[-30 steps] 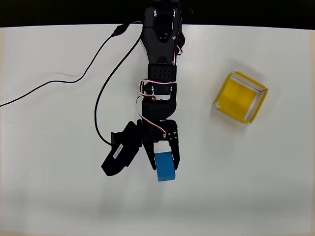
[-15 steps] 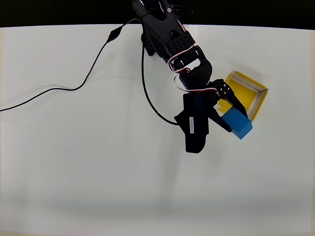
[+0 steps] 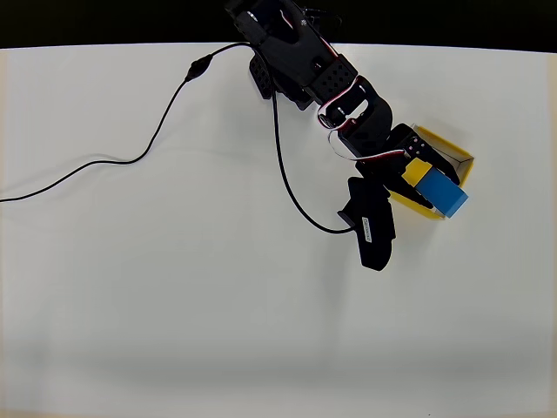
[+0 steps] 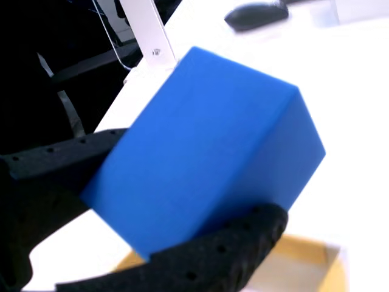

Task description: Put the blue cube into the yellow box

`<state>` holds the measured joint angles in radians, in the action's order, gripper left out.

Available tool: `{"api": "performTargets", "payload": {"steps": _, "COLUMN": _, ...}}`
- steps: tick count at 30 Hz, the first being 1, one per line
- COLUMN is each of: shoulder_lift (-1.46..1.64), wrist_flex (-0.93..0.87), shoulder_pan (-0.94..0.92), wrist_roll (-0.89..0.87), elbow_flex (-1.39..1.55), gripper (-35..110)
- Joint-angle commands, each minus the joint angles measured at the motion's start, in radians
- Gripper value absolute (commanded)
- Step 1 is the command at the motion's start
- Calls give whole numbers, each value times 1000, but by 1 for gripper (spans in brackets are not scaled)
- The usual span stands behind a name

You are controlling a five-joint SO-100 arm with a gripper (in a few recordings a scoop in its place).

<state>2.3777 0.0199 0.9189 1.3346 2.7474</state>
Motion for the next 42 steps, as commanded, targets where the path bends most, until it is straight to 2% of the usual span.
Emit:
{"api": "performTargets", "payload": {"steps": 1, "shoulder_lift": -25, "wrist_flex": 66, "shoulder_pan": 29, "wrist_roll": -14, "elbow_flex": -26, "gripper": 16}}
{"api": "performTargets", "payload": {"steps": 22, "shoulder_lift": -149, "wrist_flex": 63, "shoulder_pan": 126, "wrist_roll": -48, "elbow_flex": 52, "gripper": 17}}
{"api": "performTargets", "payload": {"steps": 26, "shoulder_lift": -169, "wrist_flex": 155, "shoulder_pan": 147, "wrist_roll": 12, "elbow_flex": 135, "gripper": 19}}
{"api": "performTargets", "payload": {"steps": 36, "shoulder_lift": -176, "wrist_flex": 207, "shoulder_pan": 155, "wrist_roll": 41, "elbow_flex": 170, "gripper": 39}}
{"api": "performTargets", "payload": {"steps": 42, "shoulder_lift": -173, "wrist_flex": 225, "shoulder_pan": 118, "wrist_roll": 80, "elbow_flex": 118, "gripper": 38}}
